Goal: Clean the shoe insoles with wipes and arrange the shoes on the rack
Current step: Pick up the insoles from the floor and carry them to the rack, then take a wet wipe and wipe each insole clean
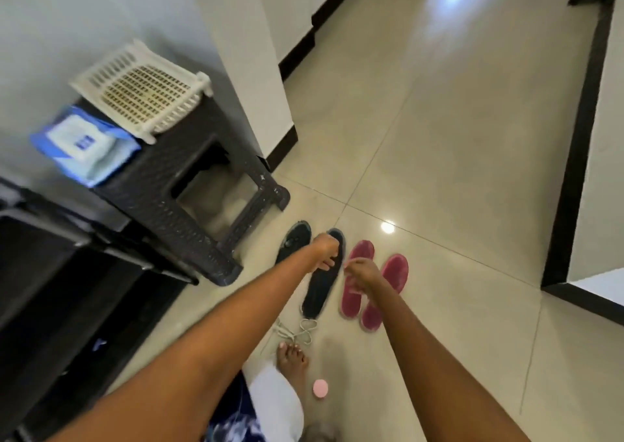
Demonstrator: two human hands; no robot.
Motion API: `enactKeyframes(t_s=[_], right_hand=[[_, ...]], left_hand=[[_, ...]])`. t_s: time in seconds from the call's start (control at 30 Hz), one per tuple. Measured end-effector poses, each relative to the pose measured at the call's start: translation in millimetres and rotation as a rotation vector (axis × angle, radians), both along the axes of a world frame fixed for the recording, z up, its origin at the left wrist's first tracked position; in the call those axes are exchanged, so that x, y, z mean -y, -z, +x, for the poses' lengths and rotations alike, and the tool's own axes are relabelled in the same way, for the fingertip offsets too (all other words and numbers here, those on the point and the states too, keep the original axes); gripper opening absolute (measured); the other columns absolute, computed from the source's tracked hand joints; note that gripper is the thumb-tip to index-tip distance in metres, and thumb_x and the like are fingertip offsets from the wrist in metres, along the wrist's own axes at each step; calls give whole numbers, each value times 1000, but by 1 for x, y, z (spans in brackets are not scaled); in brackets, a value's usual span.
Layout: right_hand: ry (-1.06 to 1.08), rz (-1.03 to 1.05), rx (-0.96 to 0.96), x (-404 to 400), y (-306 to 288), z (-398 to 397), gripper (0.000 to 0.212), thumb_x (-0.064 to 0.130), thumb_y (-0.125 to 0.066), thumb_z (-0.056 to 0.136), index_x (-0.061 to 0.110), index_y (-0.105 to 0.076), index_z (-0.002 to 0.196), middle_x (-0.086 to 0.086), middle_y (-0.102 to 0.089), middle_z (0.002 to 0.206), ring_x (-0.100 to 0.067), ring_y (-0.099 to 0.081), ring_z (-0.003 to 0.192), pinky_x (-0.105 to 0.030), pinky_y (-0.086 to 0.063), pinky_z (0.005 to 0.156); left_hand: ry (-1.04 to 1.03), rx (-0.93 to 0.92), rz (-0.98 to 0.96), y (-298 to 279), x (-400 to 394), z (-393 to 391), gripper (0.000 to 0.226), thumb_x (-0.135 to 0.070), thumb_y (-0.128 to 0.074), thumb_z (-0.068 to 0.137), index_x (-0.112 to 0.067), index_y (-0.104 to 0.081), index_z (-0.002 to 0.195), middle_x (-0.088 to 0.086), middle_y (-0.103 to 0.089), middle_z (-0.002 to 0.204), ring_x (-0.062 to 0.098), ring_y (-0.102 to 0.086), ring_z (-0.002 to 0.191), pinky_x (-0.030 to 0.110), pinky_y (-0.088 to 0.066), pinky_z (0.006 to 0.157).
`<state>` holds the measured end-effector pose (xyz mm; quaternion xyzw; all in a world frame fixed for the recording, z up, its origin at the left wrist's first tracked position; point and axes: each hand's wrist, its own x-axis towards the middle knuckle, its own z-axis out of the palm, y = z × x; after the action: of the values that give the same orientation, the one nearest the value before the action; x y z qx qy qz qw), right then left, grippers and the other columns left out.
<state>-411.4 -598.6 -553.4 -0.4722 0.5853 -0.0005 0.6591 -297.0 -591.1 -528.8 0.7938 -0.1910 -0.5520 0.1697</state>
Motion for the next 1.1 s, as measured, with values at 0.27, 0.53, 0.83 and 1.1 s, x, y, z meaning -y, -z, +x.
enactKeyframes(t_s=[0.27, 0.53, 0.83, 1.1], right_hand=[[-175, -184, 112, -35, -165, 35, 12, 7, -46, 93, 4, -56, 87, -8, -50, 73, -17, -48, 63, -30, -43, 61], [-317, -327, 195, -100, -274, 91, 15, 11, -47, 94, 11, -55, 81, -4, -50, 71, -15, -48, 59, -26, -43, 57], [-366, -437, 261, -104, -271, 213, 18, 4, -46, 89, 12, -62, 85, -4, -57, 70, -14, -52, 60, -27, -45, 56], [-417, -646, 329, -80, -235, 339, 23, 2, -46, 87, 14, -63, 97, -4, -64, 90, -16, -61, 81, -35, -53, 81]], left_hand=[[-264, 21, -157, -154, -81, 8, 29, -15, -29, 100, -1, -41, 122, 11, -46, 80, 20, -44, 59, 39, -45, 74], [-500, 44, -363, -258, -169, 54, 23, -14, -30, 99, -3, -48, 107, 10, -47, 79, 22, -48, 63, 37, -47, 72], [-845, 107, -583, -242, -174, 172, 15, -16, -39, 96, -13, -54, 97, 7, -58, 89, 18, -54, 68, 32, -49, 64], [-604, 793, -571, -192, -158, 278, 30, -3, -43, 90, -11, -50, 117, 9, -46, 125, 25, -45, 117, 39, -43, 92]])
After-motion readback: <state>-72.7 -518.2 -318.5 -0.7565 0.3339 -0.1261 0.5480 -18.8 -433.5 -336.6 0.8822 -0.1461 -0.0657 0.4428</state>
